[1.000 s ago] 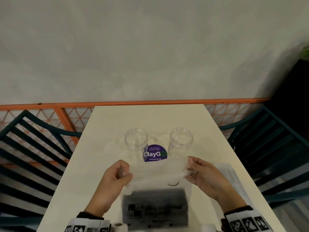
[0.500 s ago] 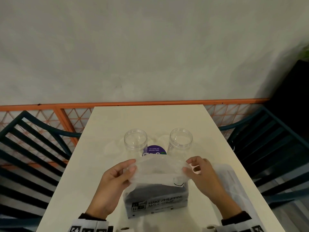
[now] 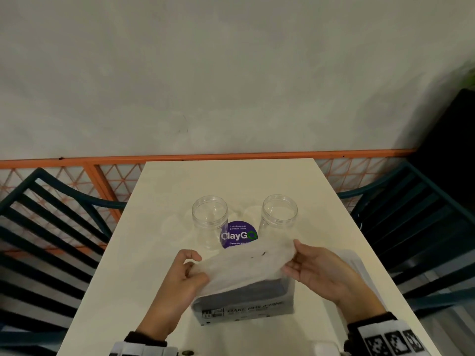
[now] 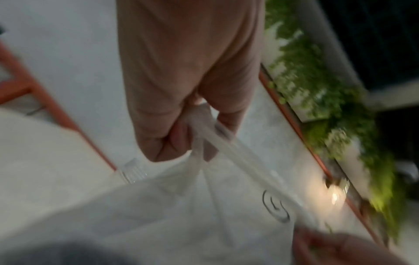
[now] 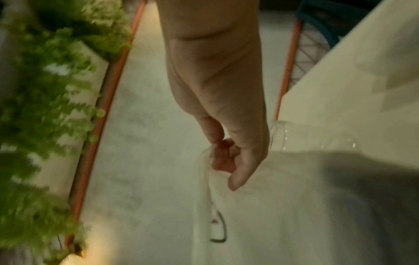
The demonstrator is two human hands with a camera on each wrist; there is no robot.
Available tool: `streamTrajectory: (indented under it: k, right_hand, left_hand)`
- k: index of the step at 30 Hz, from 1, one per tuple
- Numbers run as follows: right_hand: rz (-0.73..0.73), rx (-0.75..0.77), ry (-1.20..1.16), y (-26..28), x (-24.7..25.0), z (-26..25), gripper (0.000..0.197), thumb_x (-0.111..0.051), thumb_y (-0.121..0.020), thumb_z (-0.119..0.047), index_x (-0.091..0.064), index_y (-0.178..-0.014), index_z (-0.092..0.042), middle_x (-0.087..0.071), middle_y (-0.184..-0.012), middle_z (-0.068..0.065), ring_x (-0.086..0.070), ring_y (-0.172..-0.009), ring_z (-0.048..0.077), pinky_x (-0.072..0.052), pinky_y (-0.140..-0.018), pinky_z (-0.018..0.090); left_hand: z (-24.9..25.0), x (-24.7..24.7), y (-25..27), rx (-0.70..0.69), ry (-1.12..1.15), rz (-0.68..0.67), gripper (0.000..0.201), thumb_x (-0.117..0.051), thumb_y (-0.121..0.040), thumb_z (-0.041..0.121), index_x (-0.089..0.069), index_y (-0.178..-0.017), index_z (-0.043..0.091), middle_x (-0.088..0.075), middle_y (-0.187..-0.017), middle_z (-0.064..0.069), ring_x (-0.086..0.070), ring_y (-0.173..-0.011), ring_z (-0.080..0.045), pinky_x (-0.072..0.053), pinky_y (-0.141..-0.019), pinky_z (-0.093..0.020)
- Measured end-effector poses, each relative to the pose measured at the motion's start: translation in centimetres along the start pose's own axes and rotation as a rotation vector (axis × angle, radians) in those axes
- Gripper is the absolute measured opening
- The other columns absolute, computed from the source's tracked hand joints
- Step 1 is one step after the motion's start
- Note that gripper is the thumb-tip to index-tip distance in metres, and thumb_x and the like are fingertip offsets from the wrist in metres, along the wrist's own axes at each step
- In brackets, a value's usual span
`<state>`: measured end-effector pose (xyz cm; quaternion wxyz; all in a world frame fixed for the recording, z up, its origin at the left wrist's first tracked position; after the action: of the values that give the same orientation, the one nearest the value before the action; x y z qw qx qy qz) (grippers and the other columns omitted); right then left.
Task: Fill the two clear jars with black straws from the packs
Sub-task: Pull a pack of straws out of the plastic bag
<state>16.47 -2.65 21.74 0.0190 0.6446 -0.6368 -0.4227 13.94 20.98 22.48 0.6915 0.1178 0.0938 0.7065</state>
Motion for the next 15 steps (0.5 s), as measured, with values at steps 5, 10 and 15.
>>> streamTrajectory:
  k: [5, 10, 15]
  right_hand:
    - [-0.101, 0.018, -0.16, 0.1, -0.9, -0.7, 0.035, -0.084, -0.051, -0.009, -0.068, -0.08, 0.0, -0.073, -0.081, 0.016, -0.072, -0.07, 0.025, -0.061, -0.062, 0.041]
    - [0.024, 0.266, 0.25, 0.5, 0.3, -2.2, 0.012, -0.061, -0.084, -0.015, -0.062, -0.096, -0.011, -0.065, -0.093, 0.007, -0.061, -0.092, 0.021, -0.049, -0.08, 0.032]
    - [0.292, 0.42, 0.697, 0.8, 1.2, -2.8, 0.02, -0.062, -0.085, -0.009, -0.063, -0.096, -0.025, -0.059, -0.078, 0.002, -0.055, -0.077, 0.018, -0.047, -0.077, 0.035]
  left_hand:
    - [0.0, 0.5, 0.5, -0.022, -0.173, 0.071, 0.014, -0.056, -0.076, 0.018, -0.048, -0.086, 0.014, -0.051, -0.084, -0.003, -0.046, -0.071, -0.017, -0.035, -0.061, -0.028]
    - [0.3, 0.5, 0.7, -0.057, -0.211, 0.034, 0.002, -0.06, -0.084, 0.017, -0.062, -0.086, 0.016, -0.063, -0.094, -0.003, -0.057, -0.076, -0.019, -0.042, -0.064, -0.024]
    - [0.9, -0.7, 0.7, -0.085, 0.095, -0.006, 0.016, -0.06, -0.082, 0.023, -0.07, -0.087, 0.011, -0.071, -0.093, -0.013, -0.065, -0.077, -0.018, -0.051, -0.064, -0.025]
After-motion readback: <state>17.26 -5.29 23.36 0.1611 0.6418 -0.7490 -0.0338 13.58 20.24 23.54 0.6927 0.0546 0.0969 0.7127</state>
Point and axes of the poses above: each hand's wrist, its own y-axis away from the middle knuckle, its own x-axis out of the back of the hand, z = x × y, the point moved 9 cm from there along -y, towards the middle knuckle
